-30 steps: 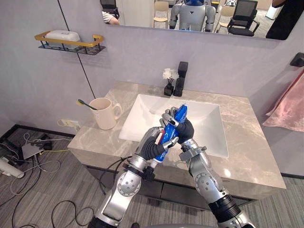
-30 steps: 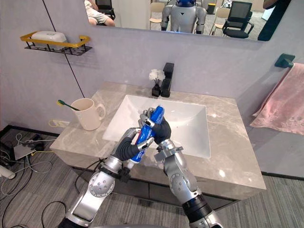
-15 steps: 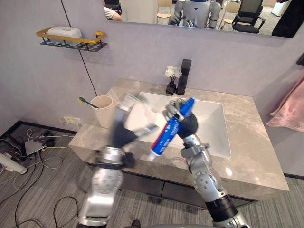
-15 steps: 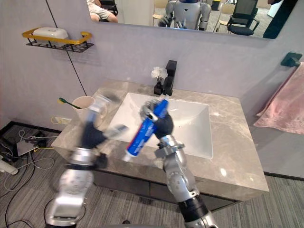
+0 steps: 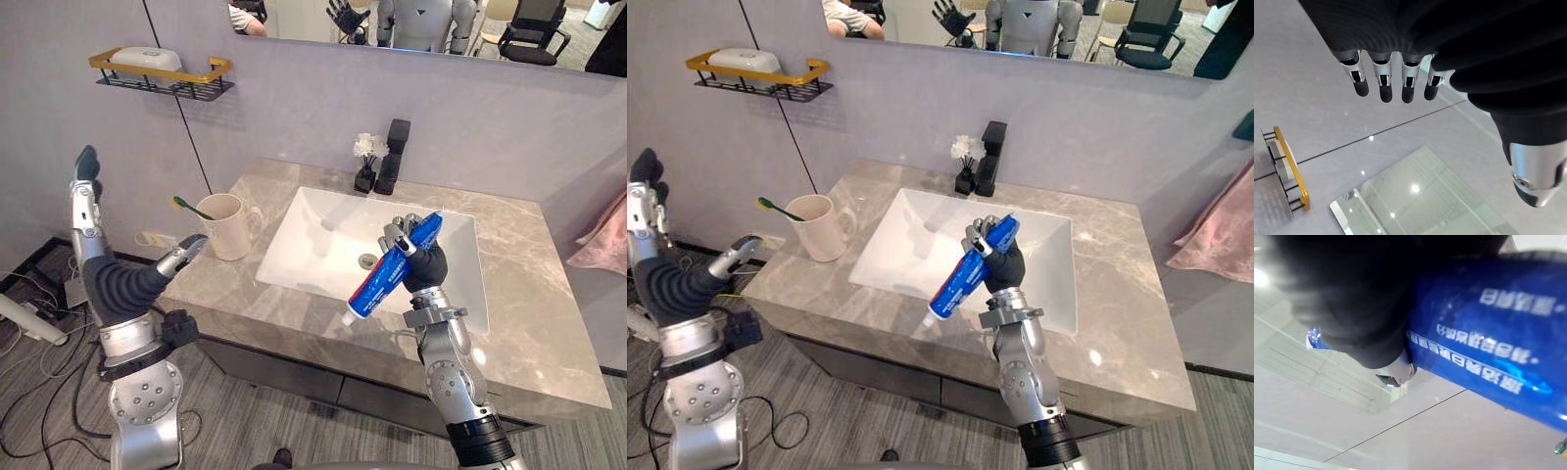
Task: Organize washtable
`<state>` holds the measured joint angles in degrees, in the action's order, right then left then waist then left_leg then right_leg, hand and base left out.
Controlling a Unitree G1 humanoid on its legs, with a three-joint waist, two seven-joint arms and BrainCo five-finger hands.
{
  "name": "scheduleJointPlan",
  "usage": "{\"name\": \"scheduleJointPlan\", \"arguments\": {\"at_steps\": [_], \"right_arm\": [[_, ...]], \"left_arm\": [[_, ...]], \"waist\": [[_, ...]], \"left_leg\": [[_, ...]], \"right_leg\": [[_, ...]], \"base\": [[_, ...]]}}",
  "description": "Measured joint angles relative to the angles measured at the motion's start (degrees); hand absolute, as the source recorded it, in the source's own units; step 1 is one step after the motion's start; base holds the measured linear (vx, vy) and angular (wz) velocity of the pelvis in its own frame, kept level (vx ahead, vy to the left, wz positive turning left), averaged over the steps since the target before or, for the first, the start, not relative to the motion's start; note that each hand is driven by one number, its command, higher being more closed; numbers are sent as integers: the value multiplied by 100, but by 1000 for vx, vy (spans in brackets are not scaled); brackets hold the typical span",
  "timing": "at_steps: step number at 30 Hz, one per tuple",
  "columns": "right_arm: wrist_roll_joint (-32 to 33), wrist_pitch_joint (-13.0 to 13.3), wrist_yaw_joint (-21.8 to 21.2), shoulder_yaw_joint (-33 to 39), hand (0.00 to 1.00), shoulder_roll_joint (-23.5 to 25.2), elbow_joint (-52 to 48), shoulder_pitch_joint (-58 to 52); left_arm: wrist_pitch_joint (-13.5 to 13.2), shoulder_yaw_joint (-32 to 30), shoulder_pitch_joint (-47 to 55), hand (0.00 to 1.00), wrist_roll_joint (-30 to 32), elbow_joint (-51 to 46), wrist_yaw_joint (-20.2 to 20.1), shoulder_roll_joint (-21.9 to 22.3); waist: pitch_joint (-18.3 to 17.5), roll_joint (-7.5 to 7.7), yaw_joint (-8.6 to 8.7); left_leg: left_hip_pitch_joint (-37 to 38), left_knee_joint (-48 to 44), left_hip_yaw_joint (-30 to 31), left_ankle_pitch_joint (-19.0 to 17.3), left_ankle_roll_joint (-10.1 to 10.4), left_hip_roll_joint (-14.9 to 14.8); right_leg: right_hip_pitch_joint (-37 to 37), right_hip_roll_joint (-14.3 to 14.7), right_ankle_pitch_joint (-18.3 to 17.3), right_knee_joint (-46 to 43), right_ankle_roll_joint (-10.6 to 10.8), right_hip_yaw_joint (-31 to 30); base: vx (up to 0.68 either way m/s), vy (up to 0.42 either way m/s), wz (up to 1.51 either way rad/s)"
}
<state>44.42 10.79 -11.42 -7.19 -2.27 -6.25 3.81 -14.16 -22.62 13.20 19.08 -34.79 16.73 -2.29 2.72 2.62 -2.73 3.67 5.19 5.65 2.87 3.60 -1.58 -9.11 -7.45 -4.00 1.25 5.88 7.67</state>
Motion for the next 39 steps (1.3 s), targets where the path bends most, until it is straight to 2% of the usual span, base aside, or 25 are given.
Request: {"name": "scheduleJointPlan", "arguments": {"at_steps": [2,4,8,13,16,19,27,33,36,39], "right_arm": [[0,6,6,259,100,70,-10,-79],[0,10,17,427,100,69,-13,-157],[1,12,73,518,100,71,-16,-192],[3,12,125,522,100,82,-30,-194],[4,18,133,524,100,81,-196,-248],[4,72,148,534,100,80,-220,-284],[-136,219,360,550,100,66,-220,-300],[-626,236,457,535,100,-136,-245,-16],[-1044,254,566,456,100,-347,-393,410],[-1357,257,636,317,100,-518,-398,866]], "left_arm": [[28,-462,118,0,-186,475,96,62],[93,-722,160,0,-400,980,112,126],[272,-1108,379,0,-1074,2142,104,221],[328,-1154,437,0,-1864,3415,-10,407],[480,-1138,441,0,-2289,4305,-197,456],[518,-1087,447,0,-2342,4887,-333,575],[644,-585,423,0,-2289,6188,-678,564],[651,-202,301,0,-2285,6972,-881,536],[653,206,298,0,-2277,7367,-939,425],[653,325,302,0,-2265,7559,-1026,377]], "waist": [[10,-17,-35],[11,-26,-119],[11,-26,-138],[12,-26,-156],[16,-13,-157],[21,10,-155],[70,85,-170],[90,108,-174],[115,147,-281],[157,204,-311]], "left_leg": [[0,4,-4,0,0,-1],[0,6,-16,0,0,-2],[-2,8,-15,0,0,-2],[-3,9,-5,-1,1,18],[-26,10,24,-1,1,30],[-53,10,57,-1,1,53],[-113,9,138,-1,0,69],[-131,9,192,-1,0,71],[-187,-17,229,0,2,58],[-211,-25,256,1,3,56]], "right_leg": [[3,0,-2,0,0,1],[11,-1,-2,-1,0,-4],[12,-2,-4,-4,-4,-2],[16,-27,-39,-41,-11,24],[42,-40,-71,-84,-1,53],[42,-63,-100,-101,17,123],[61,-68,-109,-98,29,190],[55,-66,-126,-108,39,254],[74,-55,-127,-101,38,282],[75,-45,-127,-99,37,308]], "base": [[0,0,0],[-17,-9,-1],[-8,-4,0],[-10,-4,2],[-10,-6,5],[-13,-18,12],[-6,-14,4],[-29,-18,5],[-26,-26,5],[-16,-20,6]]}}
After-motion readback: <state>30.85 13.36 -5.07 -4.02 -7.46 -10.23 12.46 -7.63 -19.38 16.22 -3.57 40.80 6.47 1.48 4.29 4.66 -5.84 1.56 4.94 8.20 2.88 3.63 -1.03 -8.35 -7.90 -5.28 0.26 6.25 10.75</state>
